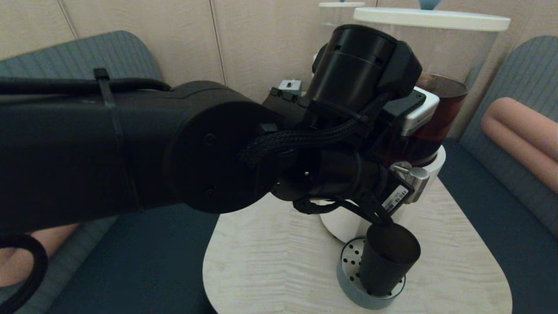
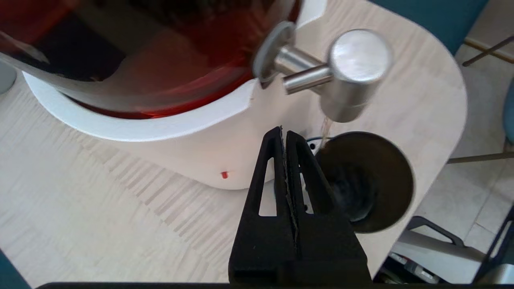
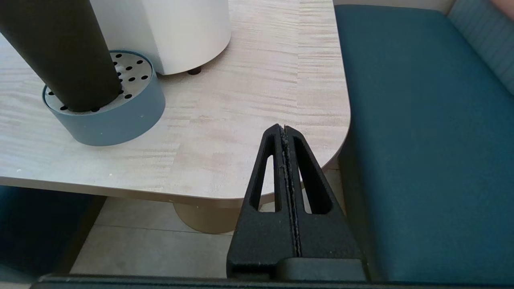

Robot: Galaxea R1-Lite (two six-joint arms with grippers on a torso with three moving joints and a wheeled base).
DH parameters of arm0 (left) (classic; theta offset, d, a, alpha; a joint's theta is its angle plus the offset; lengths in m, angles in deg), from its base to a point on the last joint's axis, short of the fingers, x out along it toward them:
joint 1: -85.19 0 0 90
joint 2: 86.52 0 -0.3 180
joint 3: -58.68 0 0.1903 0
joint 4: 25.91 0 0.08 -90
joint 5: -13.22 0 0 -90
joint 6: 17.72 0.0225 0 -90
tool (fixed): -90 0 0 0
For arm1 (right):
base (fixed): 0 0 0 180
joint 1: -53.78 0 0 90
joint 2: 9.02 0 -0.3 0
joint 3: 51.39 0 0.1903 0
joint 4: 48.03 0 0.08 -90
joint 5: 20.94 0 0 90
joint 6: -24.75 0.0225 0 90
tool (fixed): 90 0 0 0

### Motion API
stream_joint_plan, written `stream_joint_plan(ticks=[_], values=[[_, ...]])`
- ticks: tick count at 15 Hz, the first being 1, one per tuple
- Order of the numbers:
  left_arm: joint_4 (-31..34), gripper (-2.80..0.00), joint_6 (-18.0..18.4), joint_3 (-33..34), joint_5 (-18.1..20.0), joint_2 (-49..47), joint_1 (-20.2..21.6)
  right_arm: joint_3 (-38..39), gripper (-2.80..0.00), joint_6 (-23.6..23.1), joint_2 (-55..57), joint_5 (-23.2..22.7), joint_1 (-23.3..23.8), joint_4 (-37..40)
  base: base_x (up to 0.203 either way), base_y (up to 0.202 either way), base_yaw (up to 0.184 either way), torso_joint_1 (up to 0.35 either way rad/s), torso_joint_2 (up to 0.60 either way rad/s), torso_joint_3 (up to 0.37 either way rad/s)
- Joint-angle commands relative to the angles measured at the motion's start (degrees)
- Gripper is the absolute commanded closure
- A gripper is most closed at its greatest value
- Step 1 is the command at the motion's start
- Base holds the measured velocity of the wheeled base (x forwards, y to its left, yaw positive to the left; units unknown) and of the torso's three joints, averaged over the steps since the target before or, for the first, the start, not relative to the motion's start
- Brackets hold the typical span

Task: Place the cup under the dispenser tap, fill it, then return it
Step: Turn off the faucet

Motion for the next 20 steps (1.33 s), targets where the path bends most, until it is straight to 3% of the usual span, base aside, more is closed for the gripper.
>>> stream_joint_plan(ticks=[1, 20], values=[[0.13, 0.0, -0.02, 0.01, 0.06, 0.46, -1.04, 0.0, 0.0, 0.03, 0.06, 0.01, -0.01, 0.01, 0.0, 0.0, 0.0, 0.0, 0.0, 0.0], [-0.01, 0.0, 0.32, -4.65, 0.41, -3.67, -1.15, 0.0, 0.0, -0.05, 0.06, 0.01, -0.01, 0.01, 0.0, 0.0, 0.0, 0.0, 0.0, 0.0]])
